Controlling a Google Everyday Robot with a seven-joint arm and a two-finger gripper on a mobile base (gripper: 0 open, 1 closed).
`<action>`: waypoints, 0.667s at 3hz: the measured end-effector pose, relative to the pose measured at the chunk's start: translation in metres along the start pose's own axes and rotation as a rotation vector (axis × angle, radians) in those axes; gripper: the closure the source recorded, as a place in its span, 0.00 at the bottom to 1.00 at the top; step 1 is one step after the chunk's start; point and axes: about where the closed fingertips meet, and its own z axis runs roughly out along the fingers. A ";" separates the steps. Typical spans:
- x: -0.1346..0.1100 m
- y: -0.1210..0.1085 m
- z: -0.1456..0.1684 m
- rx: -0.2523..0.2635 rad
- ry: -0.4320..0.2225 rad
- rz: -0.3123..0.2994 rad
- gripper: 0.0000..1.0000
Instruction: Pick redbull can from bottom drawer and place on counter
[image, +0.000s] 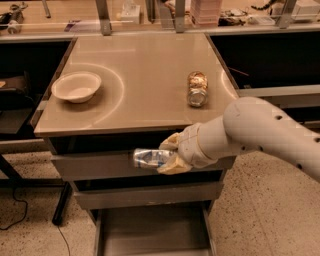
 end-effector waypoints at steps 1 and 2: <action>-0.021 -0.017 -0.017 0.028 0.007 -0.044 1.00; -0.023 -0.018 -0.018 0.030 0.006 -0.046 1.00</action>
Offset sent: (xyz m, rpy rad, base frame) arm 0.0079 0.0041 0.0276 -0.0136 -0.0433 0.0115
